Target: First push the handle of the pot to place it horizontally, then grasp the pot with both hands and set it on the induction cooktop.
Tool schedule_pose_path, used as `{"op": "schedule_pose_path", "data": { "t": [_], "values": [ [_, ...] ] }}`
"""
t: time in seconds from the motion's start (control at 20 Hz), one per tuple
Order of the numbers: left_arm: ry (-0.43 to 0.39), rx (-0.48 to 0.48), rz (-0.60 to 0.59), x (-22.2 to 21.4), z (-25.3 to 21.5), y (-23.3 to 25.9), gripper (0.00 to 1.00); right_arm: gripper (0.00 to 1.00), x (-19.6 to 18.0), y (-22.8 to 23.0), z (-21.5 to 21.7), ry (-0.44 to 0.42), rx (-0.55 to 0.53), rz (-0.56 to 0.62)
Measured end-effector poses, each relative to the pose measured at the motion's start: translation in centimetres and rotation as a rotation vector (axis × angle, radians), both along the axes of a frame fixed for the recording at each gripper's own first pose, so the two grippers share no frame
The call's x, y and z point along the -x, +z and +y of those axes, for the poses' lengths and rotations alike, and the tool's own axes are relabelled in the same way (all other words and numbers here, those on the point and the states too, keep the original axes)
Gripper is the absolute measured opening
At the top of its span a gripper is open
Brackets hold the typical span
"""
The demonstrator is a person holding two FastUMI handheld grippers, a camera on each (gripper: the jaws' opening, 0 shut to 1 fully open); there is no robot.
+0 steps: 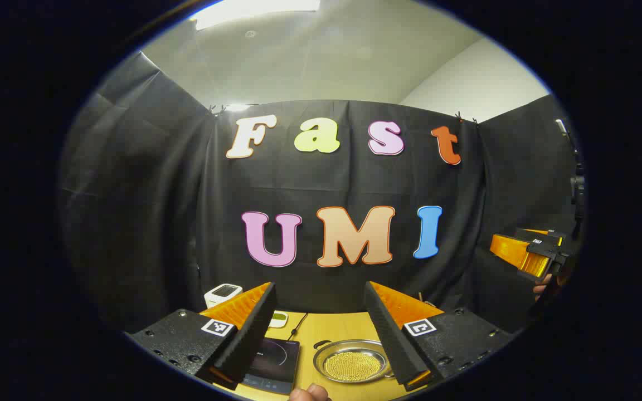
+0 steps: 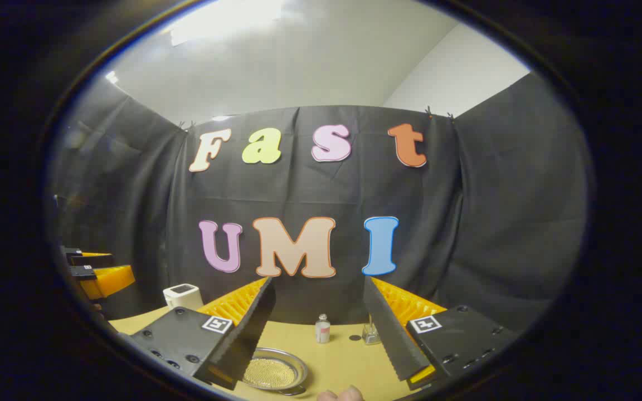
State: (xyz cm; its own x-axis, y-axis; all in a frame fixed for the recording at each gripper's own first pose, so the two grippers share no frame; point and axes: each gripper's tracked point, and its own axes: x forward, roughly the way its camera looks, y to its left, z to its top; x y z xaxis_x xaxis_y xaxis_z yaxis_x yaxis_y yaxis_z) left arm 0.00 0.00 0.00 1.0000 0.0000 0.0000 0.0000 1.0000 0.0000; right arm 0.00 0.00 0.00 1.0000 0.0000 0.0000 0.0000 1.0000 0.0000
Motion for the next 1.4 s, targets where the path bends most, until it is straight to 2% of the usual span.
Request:
{"op": "schedule_pose_path", "data": {
  "t": [0.1, 0.15, 0.55, 0.6, 0.9, 1.0, 1.2, 1.25, 1.3, 1.35, 1.4],
  "values": [
    [-0.003, 0.006, 0.001, 0.1, -0.1, -0.1, 0.95, 0.99, 0.2, -0.1, 0.2, 0.0, -0.005, 0.007],
    [-0.004, 0.008, 0.001, 0.1, -0.1, 0.0, 0.92, 0.99, 0.1, -0.2, 0.2, -0.001, -0.002, 0.008],
    [0.004, 0.012, 0.001, 0.1, 0.6, -0.1, 0.92, 0.99, 0.0, -0.1, 0.2, 0.007, 0.005, 0.011],
    [0.005, 0.013, 0.004, 0.1, 0.6, -0.3, 0.95, 0.99, 0.0, -0.1, 0.3, 0.008, 0.005, 0.013],
    [0.007, 0.012, 0.004, 0.1, 0.9, -0.4, 0.92, 0.99, -0.2, -0.3, 0.9, 0.011, 0.012, 0.02],
    [0.006, 0.009, 0.006, 0.1, 1.1, -0.4, 0.95, 0.99, -0.2, -0.3, 1.0, 0.009, 0.009, 0.019],
    [0.007, 0.008, 0.006, -0.1, 1.2, -0.5, 0.92, 0.99, -0.3, -0.5, 1.1, 0.012, 0.009, 0.026],
    [0.007, 0.009, 0.006, -0.1, 1.3, -0.5, 0.92, 0.86, -0.4, -0.6, 1.2, 0.012, 0.006, 0.029],
    [0.007, 0.009, 0.01, -0.1, 1.3, -0.6, 0.92, 0.84, -0.4, -0.7, 1.3, 0.011, 0.003, 0.033],
    [0.007, 0.01, 0.013, 0.0, 1.4, -0.7, 0.92, 0.74, -0.5, -0.8, 1.4, 0.017, -0.004, 0.039],
    [0.007, 0.011, 0.013, -0.1, 1.5, -0.7, 0.92, 0.7, -0.6, -1.1, 1.5, 0.017, -0.008, 0.046]
  ]
}}
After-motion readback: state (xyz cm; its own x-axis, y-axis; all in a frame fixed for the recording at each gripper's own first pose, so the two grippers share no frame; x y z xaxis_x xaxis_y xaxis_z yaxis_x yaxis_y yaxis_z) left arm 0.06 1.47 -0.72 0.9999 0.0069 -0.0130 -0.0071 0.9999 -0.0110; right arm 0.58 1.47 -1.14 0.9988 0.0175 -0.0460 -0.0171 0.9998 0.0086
